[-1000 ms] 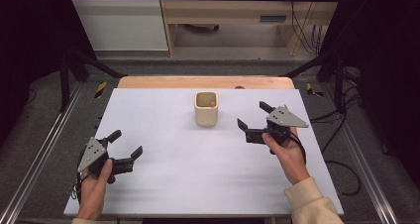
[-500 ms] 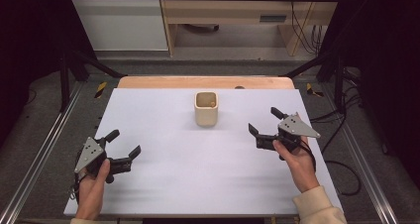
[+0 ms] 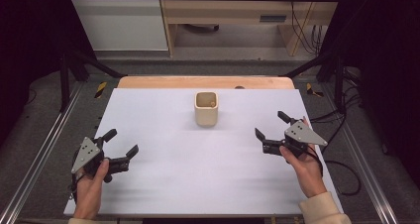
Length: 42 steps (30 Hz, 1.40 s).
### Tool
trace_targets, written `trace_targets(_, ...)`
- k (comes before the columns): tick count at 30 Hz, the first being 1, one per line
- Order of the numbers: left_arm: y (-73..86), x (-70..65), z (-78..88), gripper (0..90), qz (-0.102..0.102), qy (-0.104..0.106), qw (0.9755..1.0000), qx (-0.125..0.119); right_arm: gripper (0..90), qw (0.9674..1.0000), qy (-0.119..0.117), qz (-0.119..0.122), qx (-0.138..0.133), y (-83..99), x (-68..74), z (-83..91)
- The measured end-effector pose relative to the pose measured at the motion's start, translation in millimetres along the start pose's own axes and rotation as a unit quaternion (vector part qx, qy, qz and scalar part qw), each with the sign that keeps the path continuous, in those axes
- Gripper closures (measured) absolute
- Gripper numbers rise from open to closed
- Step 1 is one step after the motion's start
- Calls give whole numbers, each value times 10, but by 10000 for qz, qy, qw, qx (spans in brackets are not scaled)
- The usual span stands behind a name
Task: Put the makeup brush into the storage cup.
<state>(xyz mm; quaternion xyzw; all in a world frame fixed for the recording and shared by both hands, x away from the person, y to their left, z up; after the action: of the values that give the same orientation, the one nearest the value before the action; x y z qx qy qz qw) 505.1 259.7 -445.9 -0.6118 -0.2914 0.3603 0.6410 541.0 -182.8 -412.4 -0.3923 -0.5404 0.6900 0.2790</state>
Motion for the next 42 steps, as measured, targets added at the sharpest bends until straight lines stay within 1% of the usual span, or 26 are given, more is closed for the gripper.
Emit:
trace_targets(4, 3, 0, -1, 23, -27, 15, 10000, 3, 68, 10000, -14, 8, -6, 14, -9, 33)
trace_targets(10, 6, -14, -5, 23, -29, 111, 9999, 4, 66, 10000, -42, -1, -47, 32, 2, 95)
trace_targets(11, 9, -16, -5, 23, -46, 120, 9999, 15, 66, 10000, -49, -2, -45, 38, 6, 106)
trace_targets(12, 18, -16, -5, 23, -110, 125, 9998, 61, 65, 10000, -56, 0, -36, 45, 10, 113)
trace_targets(15, 26, -24, -10, 23, -119, 156, 9998, 87, 61, 10000, -58, 32, -49, 77, 23, 145)
trace_targets(20, 41, -38, -20, 23, -115, 235, 9996, 119, 54, 9999, -129, 36, 3, 159, 75, 186)
trace_targets(22, 47, -46, -25, 23, -143, 273, 9994, 138, 53, 9998, -174, 84, 17, 186, 97, 194)
trace_targets(30, 55, -79, -35, 23, -176, 399, 9989, 148, 52, 9996, -274, 41, 22, 285, 160, 221)
trace_targets(32, 51, -84, -36, 23, -147, 442, 9988, 129, 52, 9995, -303, 27, 19, 300, 174, 225)
trace_targets(35, 50, -90, -37, 23, -132, 487, 9987, 115, 53, 9993, -372, 10, 17, 335, 218, 240)
trace_targets(39, 39, -110, -31, 23, -118, 550, 9984, 82, 55, 9986, -499, -149, -1, 391, 289, 272)
trace_targets(40, 37, -117, -30, 23, -117, 565, 9983, 78, 55, 9982, -556, -209, -11, 410, 313, 277)
trace_targets(42, 34, -142, -18, 23, -128, 623, 9979, 76, 56, 9972, -699, -249, 40, 460, 365, 284)
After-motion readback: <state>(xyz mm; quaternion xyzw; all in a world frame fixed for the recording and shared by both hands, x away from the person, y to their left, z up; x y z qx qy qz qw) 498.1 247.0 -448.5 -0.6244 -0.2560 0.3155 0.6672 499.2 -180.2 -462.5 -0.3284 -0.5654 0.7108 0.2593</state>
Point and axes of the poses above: each handheld gripper's, and its own axes: z roughly backward along the jaws, y roughly out of its underside, x roughly to its left, the point moved 9 cm from there along -z, roughly forward along the jaws, and after that the axes turned 5 degrees about z, right-handed, at the moved point
